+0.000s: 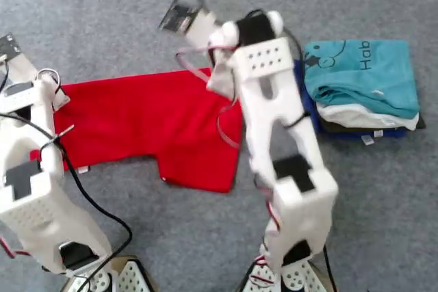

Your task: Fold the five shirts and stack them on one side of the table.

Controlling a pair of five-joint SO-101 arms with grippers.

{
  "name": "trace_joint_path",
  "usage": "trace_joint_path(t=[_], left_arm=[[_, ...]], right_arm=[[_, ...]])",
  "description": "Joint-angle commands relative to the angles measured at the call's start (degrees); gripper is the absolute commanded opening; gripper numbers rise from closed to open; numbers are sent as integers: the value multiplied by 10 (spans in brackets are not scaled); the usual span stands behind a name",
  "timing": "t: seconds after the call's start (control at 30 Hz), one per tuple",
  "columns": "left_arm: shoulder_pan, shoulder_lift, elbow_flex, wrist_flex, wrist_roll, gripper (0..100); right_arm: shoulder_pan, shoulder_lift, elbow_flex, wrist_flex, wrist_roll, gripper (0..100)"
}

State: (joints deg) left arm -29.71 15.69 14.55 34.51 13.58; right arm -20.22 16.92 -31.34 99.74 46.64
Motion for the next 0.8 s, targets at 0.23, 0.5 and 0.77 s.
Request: trace_joint_path(t=[0.23,0.5,0.77], left_arm=[[-26,-165,181,-181,26,30],[-48,-127,158,-179,31,30],[-50,-123,155,-179,31,30]], right_arm=[[-141,-356,605,-231,64,217],[-202,-377,789,-359,63,289],[-203,-263,787,-447,52,286]])
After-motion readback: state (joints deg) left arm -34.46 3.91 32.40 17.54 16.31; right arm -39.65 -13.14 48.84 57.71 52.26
